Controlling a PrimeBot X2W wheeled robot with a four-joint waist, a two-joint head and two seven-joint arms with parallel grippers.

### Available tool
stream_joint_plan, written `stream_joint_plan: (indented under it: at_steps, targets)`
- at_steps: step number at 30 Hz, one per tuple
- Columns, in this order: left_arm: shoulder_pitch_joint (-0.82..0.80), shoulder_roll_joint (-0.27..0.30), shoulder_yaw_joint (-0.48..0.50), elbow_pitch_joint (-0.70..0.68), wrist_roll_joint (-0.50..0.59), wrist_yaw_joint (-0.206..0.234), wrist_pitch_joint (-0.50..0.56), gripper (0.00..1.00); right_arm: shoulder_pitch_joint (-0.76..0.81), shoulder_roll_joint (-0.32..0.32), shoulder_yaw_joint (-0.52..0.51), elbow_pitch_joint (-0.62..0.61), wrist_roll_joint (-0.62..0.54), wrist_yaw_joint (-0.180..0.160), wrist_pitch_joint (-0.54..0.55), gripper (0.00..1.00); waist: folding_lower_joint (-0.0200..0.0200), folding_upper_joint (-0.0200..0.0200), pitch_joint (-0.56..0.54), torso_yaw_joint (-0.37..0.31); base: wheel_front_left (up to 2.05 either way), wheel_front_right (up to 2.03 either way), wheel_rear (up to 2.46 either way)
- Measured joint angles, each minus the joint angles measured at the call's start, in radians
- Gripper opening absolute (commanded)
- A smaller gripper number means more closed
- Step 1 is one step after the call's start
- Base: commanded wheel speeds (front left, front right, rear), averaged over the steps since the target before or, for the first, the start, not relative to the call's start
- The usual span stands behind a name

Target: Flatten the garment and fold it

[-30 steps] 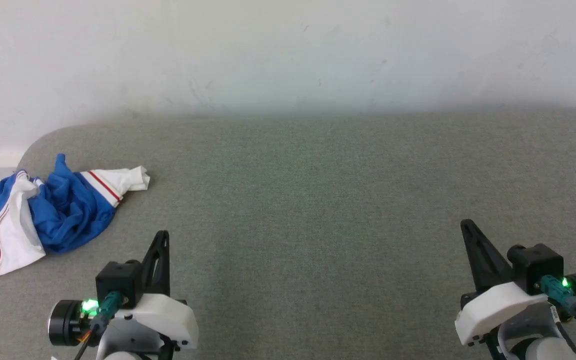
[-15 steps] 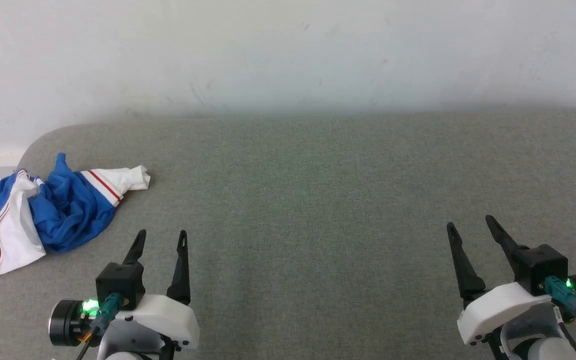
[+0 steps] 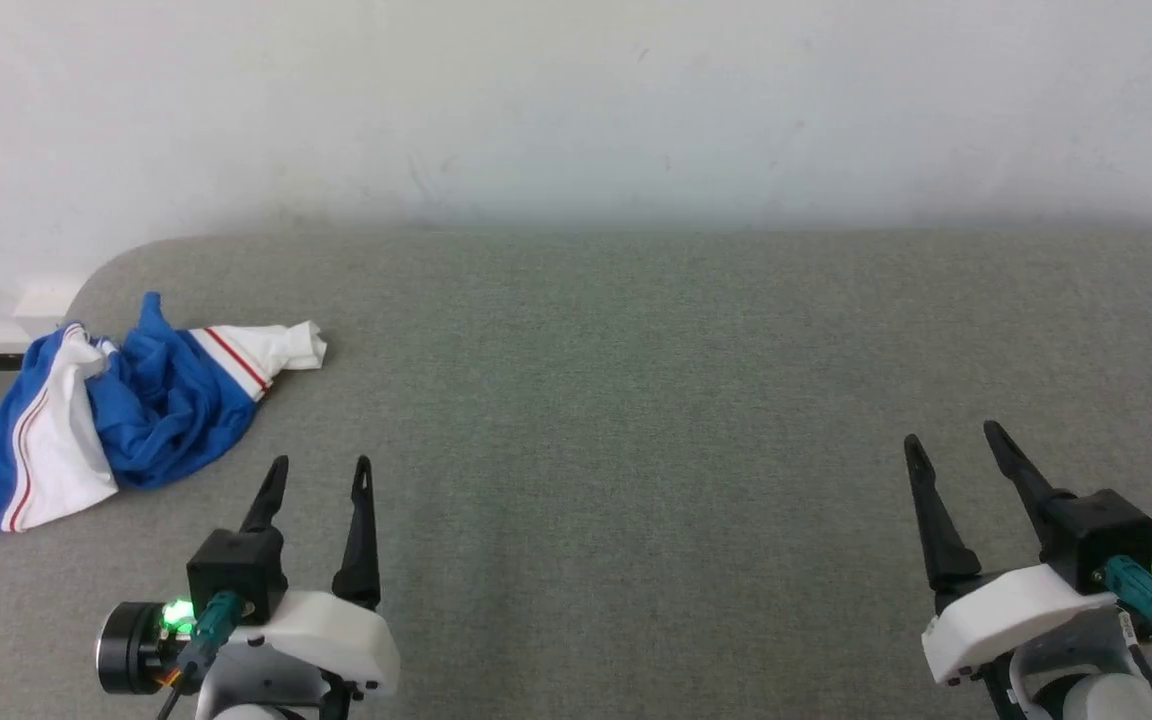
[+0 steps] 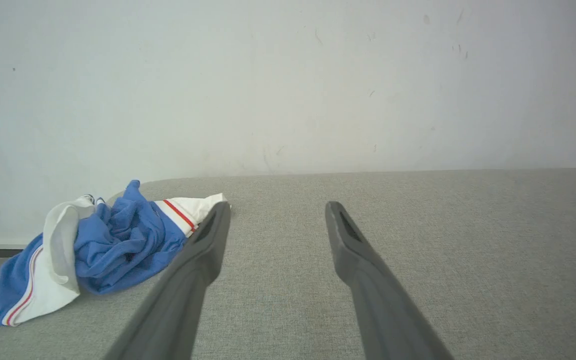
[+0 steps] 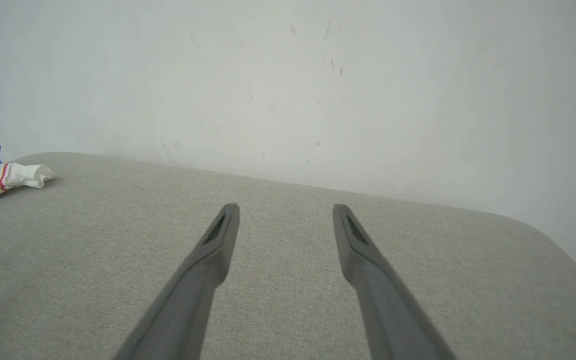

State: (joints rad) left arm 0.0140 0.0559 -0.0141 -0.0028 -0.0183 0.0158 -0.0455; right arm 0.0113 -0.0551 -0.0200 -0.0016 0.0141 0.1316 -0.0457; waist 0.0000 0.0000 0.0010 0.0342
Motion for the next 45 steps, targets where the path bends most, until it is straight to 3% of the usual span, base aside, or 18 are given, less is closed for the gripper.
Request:
stream_joint_plan:
  at_steps: [45]
  targets:
    - [0.033,0.0,-0.023,-0.013,-0.026,0.038,-0.091,1.0,0.014,0.001,0.005,-0.005,0.007,0.0,-0.091,1.0,0.0,0.0,-0.019,0.293,0.0,0.0,0.0]
